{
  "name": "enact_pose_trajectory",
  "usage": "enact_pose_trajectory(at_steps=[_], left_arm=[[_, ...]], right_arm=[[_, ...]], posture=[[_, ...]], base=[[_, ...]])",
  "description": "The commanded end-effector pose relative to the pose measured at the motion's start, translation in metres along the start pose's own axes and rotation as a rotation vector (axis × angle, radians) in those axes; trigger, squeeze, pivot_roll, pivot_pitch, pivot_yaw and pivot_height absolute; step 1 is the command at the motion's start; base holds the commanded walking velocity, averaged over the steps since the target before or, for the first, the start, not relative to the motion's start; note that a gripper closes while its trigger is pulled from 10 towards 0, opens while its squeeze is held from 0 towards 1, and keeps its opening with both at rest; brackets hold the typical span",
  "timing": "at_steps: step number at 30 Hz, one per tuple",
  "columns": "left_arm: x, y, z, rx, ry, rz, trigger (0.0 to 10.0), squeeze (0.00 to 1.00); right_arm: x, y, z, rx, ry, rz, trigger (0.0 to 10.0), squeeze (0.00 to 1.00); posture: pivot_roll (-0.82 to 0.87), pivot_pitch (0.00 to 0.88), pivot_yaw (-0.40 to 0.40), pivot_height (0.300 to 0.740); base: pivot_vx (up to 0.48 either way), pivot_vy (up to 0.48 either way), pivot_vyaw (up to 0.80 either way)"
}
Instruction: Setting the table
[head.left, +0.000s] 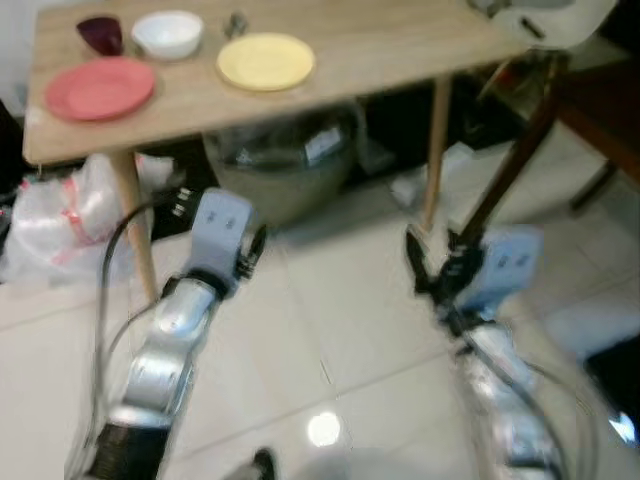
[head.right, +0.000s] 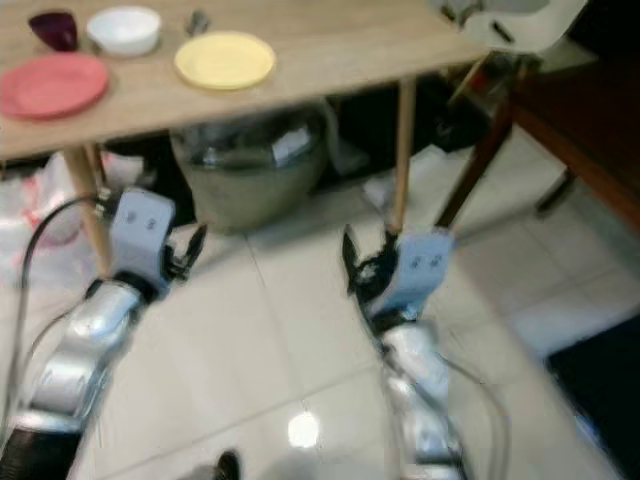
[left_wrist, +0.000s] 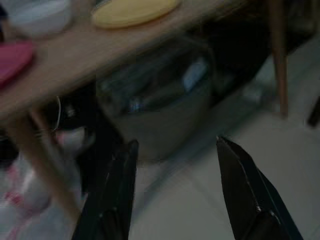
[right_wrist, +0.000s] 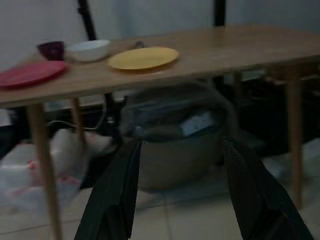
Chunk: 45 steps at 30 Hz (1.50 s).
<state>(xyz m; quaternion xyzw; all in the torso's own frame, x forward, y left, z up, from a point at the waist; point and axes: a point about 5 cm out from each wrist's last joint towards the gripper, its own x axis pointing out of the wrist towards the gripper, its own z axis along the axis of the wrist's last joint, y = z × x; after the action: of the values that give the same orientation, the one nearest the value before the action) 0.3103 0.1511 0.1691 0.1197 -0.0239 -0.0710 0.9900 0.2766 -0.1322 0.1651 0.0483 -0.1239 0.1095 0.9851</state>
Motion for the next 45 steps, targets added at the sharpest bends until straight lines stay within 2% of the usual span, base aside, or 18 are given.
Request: enact_pose_trajectory(at_steps=[1,17,18,22,26,29,38,45], left_arm=[[-0.001,-0.008,-0.002,-0.001,0.003,-0.029,10.0,0.00],[0.001,-0.008,-0.001,0.004,-0.005,-0.031,10.0,0.00],[0.004,-0.005,0.003,0.031,-0.027,-0.049,10.0,0.00],[0.007,-0.002,0.006,0.041,-0.040,-0.057,10.0,0.00],[0.016,0.000,0.018,0.035,-0.084,-0.112,10.0,0.00],[0.023,-0.003,0.025,0.034,-0.111,-0.150,10.0,0.00],[0.035,-0.017,0.034,0.022,-0.144,-0.202,10.0,0.00],[0.038,-0.017,0.034,0.020,-0.150,-0.205,10.0,0.00]], right_arm=[[-0.004,-0.007,-0.004,-0.002,0.017,-0.028,10.0,0.00],[-0.004,-0.008,-0.004,-0.005,0.016,-0.033,10.0,0.00],[-0.002,-0.012,-0.003,-0.012,0.011,-0.049,10.0,0.00],[-0.002,-0.015,-0.002,-0.015,0.007,-0.062,10.0,0.00],[0.001,-0.028,0.002,-0.015,-0.003,-0.110,10.0,0.00],[0.002,-0.034,0.004,-0.012,-0.004,-0.126,10.0,0.00],[0.002,-0.035,0.005,-0.013,-0.005,-0.139,10.0,0.00],[0.003,-0.036,0.005,-0.022,-0.003,-0.136,10.0,0.00]], posture=[[-0.15,0.073,0.063,0.740],[-0.15,0.074,0.063,0.740],[-0.14,0.076,0.061,0.740],[-0.14,0.076,0.061,0.740],[-0.14,0.076,0.059,0.740],[-0.15,0.076,0.060,0.740],[-0.16,0.075,0.062,0.740],[-0.16,0.075,0.063,0.740]], base=[[0.480,0.000,0.00],[0.477,0.000,0.00],[0.480,0.000,0.00],[0.480,0.000,0.00],[0.480,0.000,0.00],[0.480,0.000,-0.31],[0.480,0.000,-0.70],[0.480,0.000,0.00]])
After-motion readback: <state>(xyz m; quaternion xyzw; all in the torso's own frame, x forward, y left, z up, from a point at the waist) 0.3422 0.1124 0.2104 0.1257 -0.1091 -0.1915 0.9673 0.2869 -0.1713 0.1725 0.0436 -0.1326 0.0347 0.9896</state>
